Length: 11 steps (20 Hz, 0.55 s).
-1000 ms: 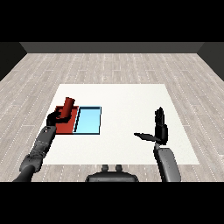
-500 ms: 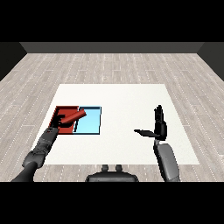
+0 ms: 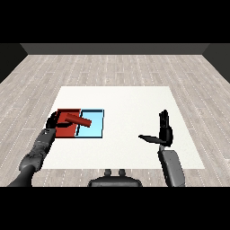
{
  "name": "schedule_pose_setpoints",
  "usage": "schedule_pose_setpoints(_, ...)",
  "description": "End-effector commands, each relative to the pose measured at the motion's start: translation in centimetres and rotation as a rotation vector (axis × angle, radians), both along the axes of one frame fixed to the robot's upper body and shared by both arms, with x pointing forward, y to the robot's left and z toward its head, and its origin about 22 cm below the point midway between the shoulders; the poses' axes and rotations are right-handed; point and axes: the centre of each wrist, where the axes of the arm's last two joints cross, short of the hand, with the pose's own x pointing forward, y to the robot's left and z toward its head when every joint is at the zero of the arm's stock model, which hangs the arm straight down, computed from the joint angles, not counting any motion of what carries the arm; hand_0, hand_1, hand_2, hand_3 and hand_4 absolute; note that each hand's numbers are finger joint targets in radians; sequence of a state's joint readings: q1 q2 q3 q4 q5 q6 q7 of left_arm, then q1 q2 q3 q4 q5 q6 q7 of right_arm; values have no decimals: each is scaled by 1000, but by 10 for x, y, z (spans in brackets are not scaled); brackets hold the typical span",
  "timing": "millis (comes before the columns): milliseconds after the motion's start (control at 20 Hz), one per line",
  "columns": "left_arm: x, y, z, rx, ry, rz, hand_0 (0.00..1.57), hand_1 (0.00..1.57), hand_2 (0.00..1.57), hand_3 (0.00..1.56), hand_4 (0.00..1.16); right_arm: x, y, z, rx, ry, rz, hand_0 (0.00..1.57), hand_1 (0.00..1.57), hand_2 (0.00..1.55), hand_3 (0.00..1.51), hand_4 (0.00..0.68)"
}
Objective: Pick the red can and put it in the red box
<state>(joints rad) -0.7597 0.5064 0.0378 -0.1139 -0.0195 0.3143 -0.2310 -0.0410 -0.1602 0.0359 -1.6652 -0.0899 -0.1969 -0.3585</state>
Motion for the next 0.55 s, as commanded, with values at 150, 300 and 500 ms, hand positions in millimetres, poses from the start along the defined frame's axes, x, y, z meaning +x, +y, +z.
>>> schedule_pose_setpoints(150,33,-30,37,-208,-643,-87,0,0,0,0,0,-7,12,-2,38,-9,57,0,0,0,0,0)
schedule_pose_setpoints(300,58,-73,62,-373,-859,-240,0,0,0,0,0,-7,17,0,68,-10,118,0,0,0,0,0)
schedule_pose_setpoints(500,43,-103,38,-529,-936,-380,0,0,0,0,0,-10,6,-10,114,18,181,0,0,0,0,0)
